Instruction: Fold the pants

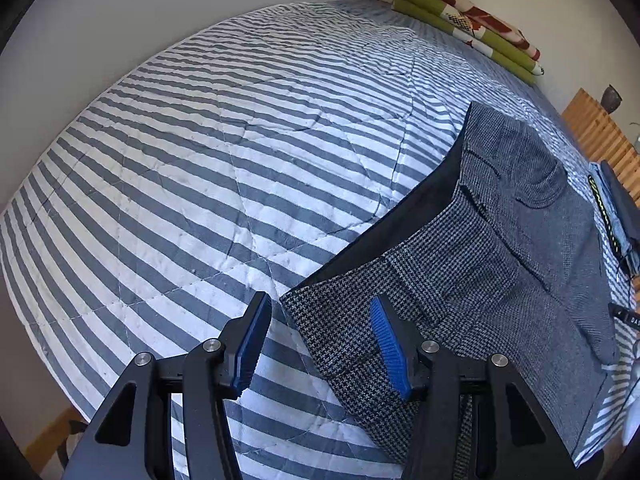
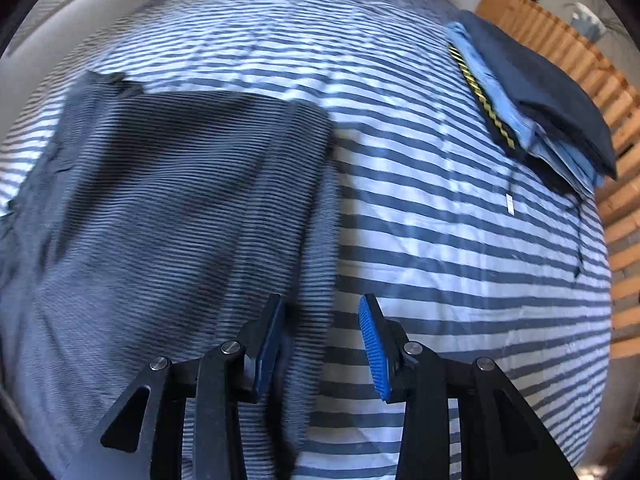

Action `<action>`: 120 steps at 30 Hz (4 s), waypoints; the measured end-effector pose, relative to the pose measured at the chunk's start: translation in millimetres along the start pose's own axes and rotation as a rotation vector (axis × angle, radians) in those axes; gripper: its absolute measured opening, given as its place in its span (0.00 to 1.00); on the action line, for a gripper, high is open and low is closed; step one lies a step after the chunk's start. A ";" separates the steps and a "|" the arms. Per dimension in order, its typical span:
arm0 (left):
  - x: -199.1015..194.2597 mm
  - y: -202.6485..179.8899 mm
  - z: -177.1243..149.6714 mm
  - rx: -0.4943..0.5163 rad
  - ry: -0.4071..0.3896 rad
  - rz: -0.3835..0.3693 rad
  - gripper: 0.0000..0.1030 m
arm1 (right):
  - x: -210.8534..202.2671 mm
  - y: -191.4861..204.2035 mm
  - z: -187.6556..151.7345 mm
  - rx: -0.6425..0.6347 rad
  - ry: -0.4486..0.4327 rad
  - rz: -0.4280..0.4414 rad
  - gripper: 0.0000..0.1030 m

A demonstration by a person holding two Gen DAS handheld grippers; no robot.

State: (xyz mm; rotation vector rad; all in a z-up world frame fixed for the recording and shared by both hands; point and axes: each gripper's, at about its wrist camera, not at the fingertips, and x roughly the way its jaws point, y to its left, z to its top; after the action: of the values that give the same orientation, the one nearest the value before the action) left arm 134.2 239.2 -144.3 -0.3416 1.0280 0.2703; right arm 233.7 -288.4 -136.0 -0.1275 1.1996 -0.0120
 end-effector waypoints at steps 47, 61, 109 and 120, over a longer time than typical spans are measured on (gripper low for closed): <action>101.9 -207.1 209.1 0.119 -0.143 -0.177 0.06 | -57.8 -49.8 60.1 0.173 -0.466 0.104 0.00; 22.3 -132.7 180.9 0.195 -0.138 -0.101 0.45 | -37.8 -54.7 22.8 0.122 -0.157 0.373 0.33; 169.7 -211.8 239.0 0.044 0.133 -0.255 0.09 | 49.6 -56.7 105.3 0.290 -0.105 0.481 0.22; 56.8 -162.1 209.0 0.060 -0.003 -0.355 0.08 | -76.1 -55.7 59.2 0.202 -0.332 0.465 0.17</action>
State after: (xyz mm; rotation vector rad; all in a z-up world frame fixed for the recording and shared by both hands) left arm 387.2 178.0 -70.8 -0.4610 0.9514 -0.0794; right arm 264.3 -332.4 -38.4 0.3181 0.8675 0.2841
